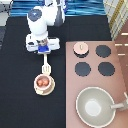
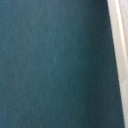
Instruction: Take the lid off the pot, put the pot on the plate, and use the tool to push the pot to the front of the table.
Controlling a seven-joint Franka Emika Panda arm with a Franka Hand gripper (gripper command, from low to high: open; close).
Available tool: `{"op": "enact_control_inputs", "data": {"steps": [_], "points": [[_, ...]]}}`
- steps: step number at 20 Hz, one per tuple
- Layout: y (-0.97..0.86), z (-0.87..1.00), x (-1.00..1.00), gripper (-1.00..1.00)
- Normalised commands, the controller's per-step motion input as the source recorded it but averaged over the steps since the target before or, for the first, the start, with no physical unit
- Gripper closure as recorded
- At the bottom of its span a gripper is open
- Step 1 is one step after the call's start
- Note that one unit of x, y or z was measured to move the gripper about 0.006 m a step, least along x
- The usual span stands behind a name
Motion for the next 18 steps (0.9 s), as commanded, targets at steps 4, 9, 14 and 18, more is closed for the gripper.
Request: {"op": "enact_control_inputs", "data": {"steps": [4, 9, 14, 18], "points": [[-0.13, 0.19, 0.95, 1.0], [-0.15, 0.14, 0.94, 1.0], [-0.11, 0.17, 0.98, 1.0], [0.02, 0.08, 1.0, 1.0]]}}
